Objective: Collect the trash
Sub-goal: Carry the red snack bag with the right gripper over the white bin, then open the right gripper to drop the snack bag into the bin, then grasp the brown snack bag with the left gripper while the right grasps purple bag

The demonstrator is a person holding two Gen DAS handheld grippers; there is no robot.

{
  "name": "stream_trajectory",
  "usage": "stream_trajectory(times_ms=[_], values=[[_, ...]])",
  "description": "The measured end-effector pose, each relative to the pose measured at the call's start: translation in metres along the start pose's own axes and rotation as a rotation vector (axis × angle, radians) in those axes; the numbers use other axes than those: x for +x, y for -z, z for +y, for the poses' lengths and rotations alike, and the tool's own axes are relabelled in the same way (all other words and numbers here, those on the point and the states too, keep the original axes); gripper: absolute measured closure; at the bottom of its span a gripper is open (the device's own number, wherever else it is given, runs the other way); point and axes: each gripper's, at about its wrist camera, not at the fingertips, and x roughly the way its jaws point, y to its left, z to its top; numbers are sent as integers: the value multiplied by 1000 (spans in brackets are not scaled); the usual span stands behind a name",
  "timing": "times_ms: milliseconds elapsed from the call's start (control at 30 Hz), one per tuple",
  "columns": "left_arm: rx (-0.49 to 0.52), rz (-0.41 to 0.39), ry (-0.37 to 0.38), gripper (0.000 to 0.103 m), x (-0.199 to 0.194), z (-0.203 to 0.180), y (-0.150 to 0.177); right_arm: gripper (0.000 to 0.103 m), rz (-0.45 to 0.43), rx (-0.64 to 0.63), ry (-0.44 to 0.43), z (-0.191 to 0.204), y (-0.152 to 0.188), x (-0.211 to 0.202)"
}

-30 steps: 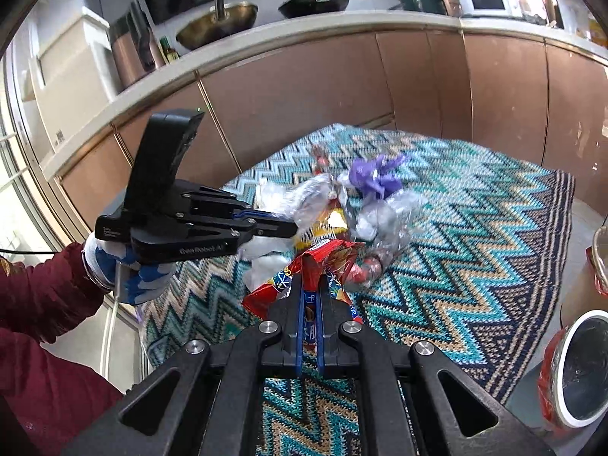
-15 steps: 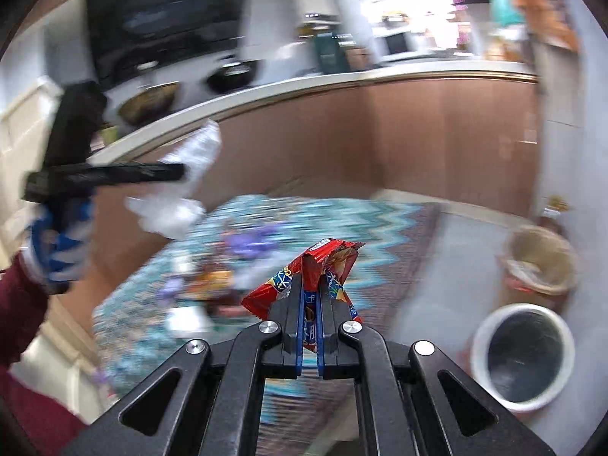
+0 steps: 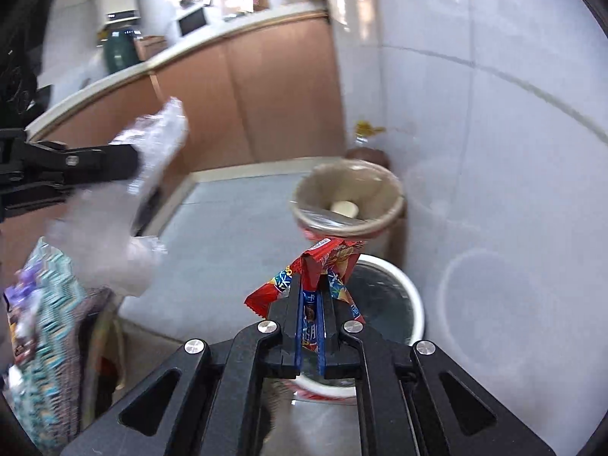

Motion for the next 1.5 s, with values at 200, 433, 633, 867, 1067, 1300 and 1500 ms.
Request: stream_trajectory(times_ms=[200,433,633,867,1067,1300,1500], values=[[-28,59,8,85,57,5,-1,76,34,28,35,-25,-5,30],[-22,43,2,68,52,4,-4,65,26,42,40,-32,-1,26],[24,-35,-35,68,-7,-15,1,64,-36,59,36,-26,-10,-10],[55,-201,-88,68,-124,-33,17,64,-137,6,-16,19,-19,-93],[66,-348,-150,67,-236,-38,53,63,-220,-63,-106,78,-22,-167],[84,-467,-248,67,-360,-17,102,62,-296,-136,-246,143,-21,-235],[48,-513,-363,67,-438,34,146,62,-310,-210,-331,196,-17,-254]])
